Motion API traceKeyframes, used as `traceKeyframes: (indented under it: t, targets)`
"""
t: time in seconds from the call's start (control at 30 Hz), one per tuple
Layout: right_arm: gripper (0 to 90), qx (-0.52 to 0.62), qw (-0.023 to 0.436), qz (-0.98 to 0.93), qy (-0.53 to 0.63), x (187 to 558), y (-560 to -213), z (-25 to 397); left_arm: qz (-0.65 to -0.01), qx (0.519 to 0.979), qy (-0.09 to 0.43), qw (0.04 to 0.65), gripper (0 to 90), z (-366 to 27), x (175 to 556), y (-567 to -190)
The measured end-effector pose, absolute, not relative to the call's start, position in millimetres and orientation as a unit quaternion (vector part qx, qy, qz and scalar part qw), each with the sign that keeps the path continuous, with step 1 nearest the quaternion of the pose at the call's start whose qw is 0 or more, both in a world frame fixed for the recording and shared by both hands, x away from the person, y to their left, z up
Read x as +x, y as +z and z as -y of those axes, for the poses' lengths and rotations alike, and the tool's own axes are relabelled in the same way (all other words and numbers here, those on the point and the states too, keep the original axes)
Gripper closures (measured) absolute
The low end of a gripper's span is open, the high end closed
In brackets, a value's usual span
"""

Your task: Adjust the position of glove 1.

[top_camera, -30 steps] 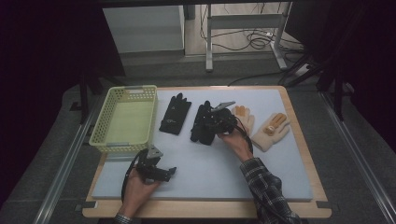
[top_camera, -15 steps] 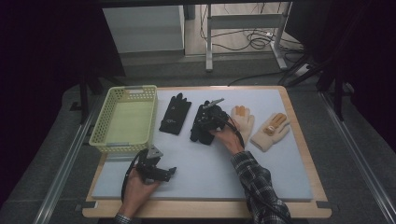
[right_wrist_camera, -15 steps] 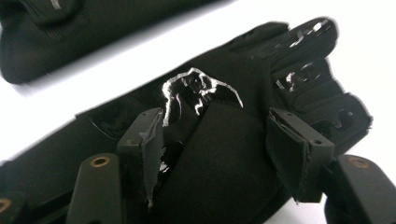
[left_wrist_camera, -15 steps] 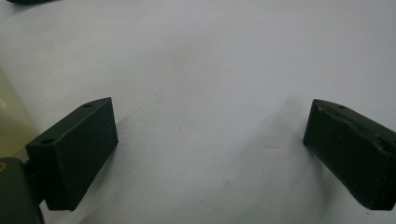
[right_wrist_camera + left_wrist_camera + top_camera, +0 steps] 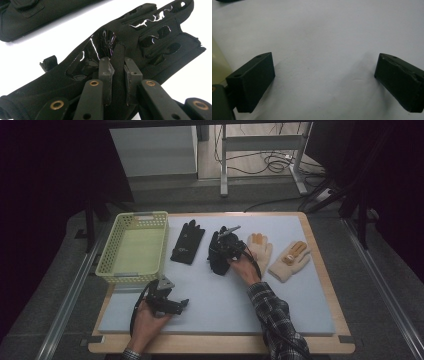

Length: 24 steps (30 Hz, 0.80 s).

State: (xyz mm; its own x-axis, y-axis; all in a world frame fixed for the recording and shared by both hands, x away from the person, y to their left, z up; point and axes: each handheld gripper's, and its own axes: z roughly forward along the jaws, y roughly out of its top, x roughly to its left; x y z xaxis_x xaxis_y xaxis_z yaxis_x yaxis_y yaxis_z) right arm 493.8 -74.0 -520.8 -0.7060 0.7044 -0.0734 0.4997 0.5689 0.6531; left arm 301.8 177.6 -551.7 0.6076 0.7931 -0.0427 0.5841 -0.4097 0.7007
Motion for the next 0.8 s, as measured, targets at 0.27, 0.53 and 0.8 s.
traceKeyframes:
  t: [0.27, 0.53, 0.8]
  targets:
    - [79.0, 0.337, 0.163, -0.868, 0.325, 485, -508, 79, -0.417, 0.827, 0.15, 0.347, 3.2, -178, 302, -552]
    - [78.7, 0.317, 0.151, -0.868, 0.352, 456, -482, 84, -0.416, 0.827, 0.15, 0.347, 3.2, -178, 302, -552]
    - [78.4, 0.303, 0.142, -0.867, 0.37, 406, -466, 93, -0.416, 0.827, 0.151, 0.348, 3.1, -178, 302, -552]
